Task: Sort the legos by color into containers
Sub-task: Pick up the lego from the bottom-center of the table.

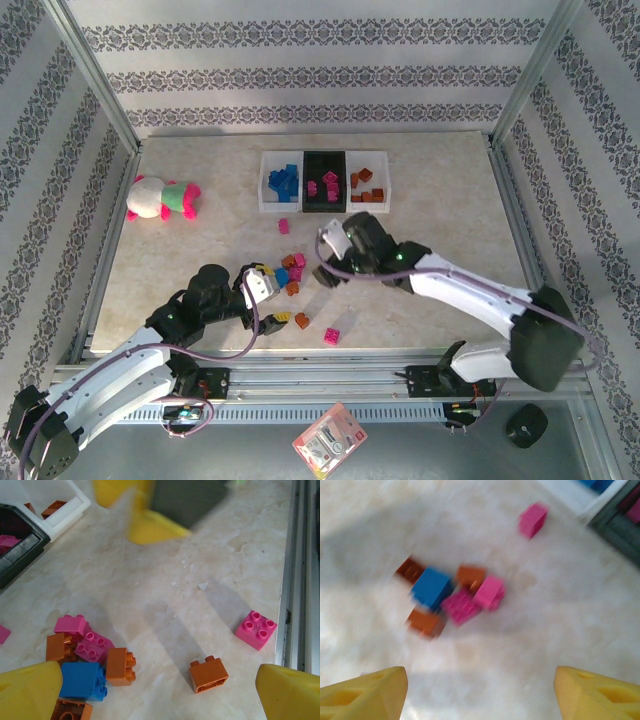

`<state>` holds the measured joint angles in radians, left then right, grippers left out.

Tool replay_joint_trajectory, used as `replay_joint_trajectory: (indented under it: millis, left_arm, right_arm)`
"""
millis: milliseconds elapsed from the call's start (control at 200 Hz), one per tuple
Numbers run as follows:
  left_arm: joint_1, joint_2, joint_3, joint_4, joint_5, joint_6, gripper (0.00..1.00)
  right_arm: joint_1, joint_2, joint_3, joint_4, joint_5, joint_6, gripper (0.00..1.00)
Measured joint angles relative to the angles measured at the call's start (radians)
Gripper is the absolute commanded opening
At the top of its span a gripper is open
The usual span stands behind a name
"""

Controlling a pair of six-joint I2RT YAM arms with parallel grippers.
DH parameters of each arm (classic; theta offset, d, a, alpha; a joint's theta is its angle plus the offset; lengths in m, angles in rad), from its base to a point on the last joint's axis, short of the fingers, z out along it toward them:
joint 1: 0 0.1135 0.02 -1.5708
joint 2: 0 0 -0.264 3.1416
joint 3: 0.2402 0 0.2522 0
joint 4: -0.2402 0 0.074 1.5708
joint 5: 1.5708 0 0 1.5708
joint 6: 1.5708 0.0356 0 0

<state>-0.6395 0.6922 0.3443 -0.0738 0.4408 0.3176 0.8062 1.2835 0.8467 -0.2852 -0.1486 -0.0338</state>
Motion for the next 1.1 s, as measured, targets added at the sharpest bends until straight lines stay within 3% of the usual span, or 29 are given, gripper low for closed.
replay_joint_trajectory:
  millis: [175,350,749,1099]
  left_arm:
    - [0.0,0.0,0.0,0.0,0.004,0.029,0.99]
    - [0.006,-0.007,0.0,-0.001,0.005,0.059,0.99]
    - [0.006,-0.025,0.0,-0.001,0.005,0.076,0.99]
    - [0.007,-0.03,0.0,-0.001,0.005,0.076,0.99]
  right_arm:
    - [0.113,-0.172,-0.13,-0.067,-0.007,0.03,0.78]
    - [0.188,-0.198,-0.169,-0.079,-0.007,0.079,0.77]
    - [0.337,-0.002,-0.221,0.008,0.006,0.174,0.74]
    - [0.357,0.074,-0.256,0.067,0.061,0.222,0.65]
